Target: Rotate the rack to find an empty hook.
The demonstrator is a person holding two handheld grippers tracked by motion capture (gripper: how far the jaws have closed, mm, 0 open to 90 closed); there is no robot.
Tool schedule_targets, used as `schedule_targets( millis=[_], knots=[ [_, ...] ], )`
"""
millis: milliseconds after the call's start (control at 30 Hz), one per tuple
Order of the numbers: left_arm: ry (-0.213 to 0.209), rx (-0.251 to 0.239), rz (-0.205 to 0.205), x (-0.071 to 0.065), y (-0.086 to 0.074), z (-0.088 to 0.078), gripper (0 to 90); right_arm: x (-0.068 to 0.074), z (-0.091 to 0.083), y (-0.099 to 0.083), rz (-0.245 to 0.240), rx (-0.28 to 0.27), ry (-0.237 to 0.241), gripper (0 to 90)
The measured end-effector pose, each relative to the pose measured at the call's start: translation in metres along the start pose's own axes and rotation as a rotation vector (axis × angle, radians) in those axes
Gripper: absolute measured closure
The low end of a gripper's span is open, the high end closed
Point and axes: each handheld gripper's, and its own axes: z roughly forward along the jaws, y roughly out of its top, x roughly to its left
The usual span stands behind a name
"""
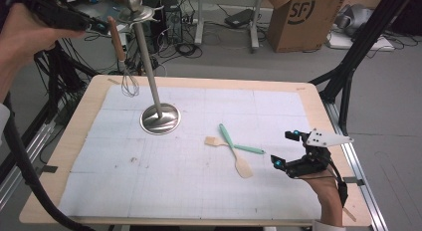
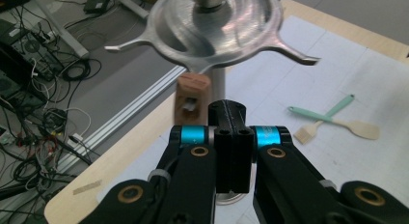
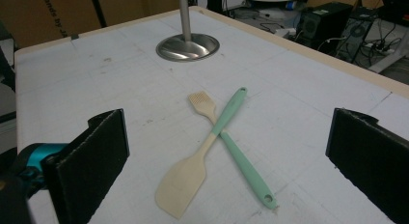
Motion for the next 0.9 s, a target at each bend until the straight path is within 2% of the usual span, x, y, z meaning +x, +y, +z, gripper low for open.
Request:
schedule_targets(
  millis=[133,300,467,700,900],
  knots=[
    [-0.036,-0.025,0.005,-0.016,0.001,-0.004,90.0,0.000,0.001,0.000,-0.004,0.000,0.003,0.2],
    [-0.054,-0.023,0.025,-0.037,0.003,-0.001,90.0,0.000,0.001,0.000,-0.005,0.000,0.003,0.2],
    [-0.066,-0.026,0.024,-0.052,0.011,0.003,90.0,0.000,0.002,0.002,-0.007,0.000,0.002,0.3],
    [-0.073,-0.013,0.034,-0.059,0.023,0.014,90.0,-0.001,0.002,0.002,-0.008,-0.008,0.004,0.2],
    [-0.059,-0.008,0.017,-0.054,0.033,0.021,90.0,-0.001,0.002,0.002,-0.002,-0.010,0.006,0.2]
  ],
)
